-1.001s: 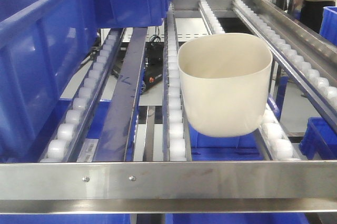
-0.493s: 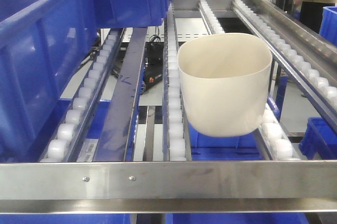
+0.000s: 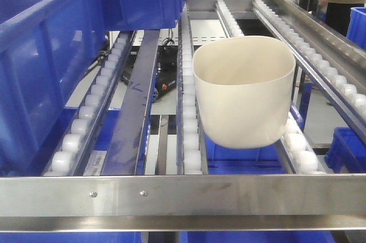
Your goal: Move white bin to right shelf second layer
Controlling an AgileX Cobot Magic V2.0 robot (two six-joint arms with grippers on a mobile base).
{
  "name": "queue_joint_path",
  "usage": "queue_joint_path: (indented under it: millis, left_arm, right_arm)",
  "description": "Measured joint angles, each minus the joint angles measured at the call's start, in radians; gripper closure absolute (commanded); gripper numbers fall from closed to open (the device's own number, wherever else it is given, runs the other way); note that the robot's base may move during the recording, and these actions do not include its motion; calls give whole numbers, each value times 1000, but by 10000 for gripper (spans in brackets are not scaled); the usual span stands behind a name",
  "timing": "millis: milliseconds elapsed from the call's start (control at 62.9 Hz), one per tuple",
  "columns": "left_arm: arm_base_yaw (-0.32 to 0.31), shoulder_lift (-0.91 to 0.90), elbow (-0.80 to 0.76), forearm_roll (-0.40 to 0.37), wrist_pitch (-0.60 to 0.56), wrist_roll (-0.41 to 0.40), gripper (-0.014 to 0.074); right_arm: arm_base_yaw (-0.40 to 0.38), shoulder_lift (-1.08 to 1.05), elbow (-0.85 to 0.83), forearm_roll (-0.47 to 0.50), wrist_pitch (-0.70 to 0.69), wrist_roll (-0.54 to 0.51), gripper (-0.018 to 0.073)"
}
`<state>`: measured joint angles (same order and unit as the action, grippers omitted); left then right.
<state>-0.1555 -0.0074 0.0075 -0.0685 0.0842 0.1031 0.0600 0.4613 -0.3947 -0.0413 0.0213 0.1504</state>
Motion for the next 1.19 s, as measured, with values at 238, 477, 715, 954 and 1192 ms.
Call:
queue_joint_path:
  millis: [238,477,715,954,1192]
  left_arm:
    - [0,0,0,0,0,0,512]
    - [0,0,0,0,0,0,512]
    - [0,0,0,0,0,0,512]
    - [0,0,0,0,0,0,512]
    - [0,0,0,0,0,0,512]
  right_arm:
    - [0,-248,176,-6,26,0,512]
    - [0,-464,402,-6,29,0,511]
    - [-4,-471,424,-6,56,0,511]
    - [-4,-472,424,-6,56,0,511]
    - [-4,-472,424,-7,56,0,511]
